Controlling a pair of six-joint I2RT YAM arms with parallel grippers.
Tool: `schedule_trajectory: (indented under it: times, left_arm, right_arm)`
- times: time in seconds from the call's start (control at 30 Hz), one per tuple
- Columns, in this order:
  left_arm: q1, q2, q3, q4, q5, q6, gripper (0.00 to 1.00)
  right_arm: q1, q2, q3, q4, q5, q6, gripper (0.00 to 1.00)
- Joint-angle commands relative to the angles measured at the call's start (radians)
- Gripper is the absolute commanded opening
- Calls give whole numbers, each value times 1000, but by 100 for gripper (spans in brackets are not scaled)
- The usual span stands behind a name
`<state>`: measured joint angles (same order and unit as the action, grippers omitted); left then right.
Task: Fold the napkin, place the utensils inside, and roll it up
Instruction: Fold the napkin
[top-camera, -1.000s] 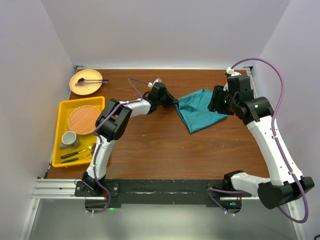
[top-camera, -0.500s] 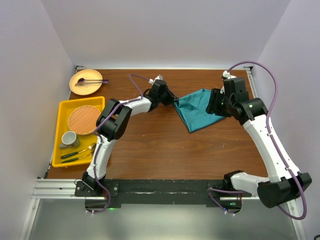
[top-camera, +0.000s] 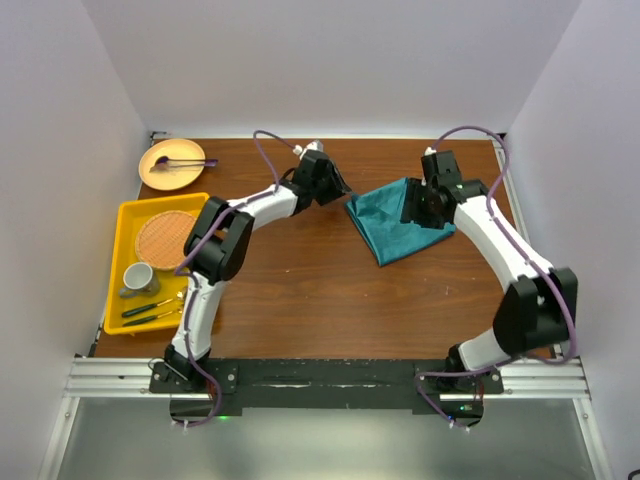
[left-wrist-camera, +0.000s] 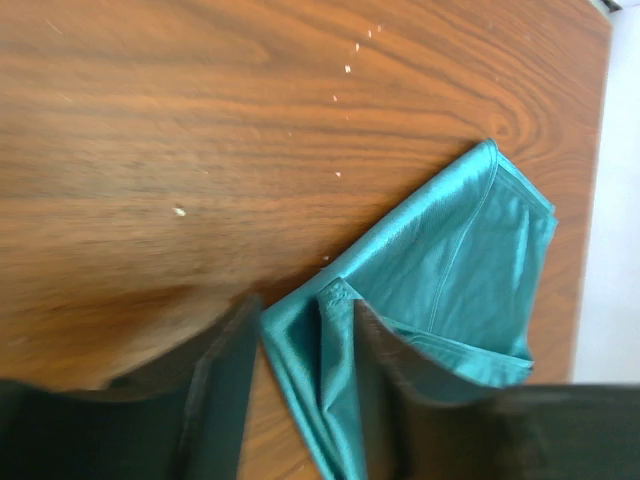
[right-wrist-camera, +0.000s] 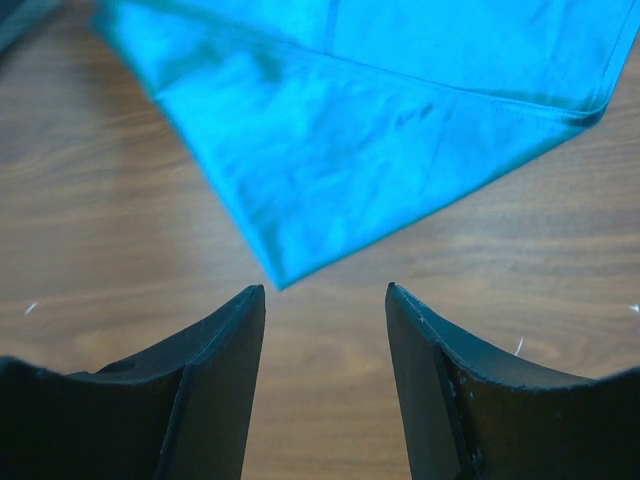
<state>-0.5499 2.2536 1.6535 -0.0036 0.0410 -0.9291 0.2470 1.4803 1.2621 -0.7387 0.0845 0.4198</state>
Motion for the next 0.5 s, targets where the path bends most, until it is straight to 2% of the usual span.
schedule_trajectory:
  times: [0.0, 0.03, 0.17, 0.3, 0.47]
  left_arm:
    - [-12, -153, 35, -59, -115, 231, 56]
    - [-15, -155, 38, -70, -110, 246, 61]
    - [-19, -125, 45, -33, -47, 352, 65]
    - [-30, -11, 195, -125, 17, 461, 68]
    - [-81, 75, 298, -153, -38, 637, 69]
  right_arm:
    - [-77, 110, 45, 97, -12, 4, 56]
    - [-89, 129, 48, 104, -12, -1, 56]
    - [-166, 207, 51, 136, -35, -29, 54]
    - [-167, 222, 33, 174, -19, -33, 52]
    - [-198, 264, 7, 197, -14, -42, 50]
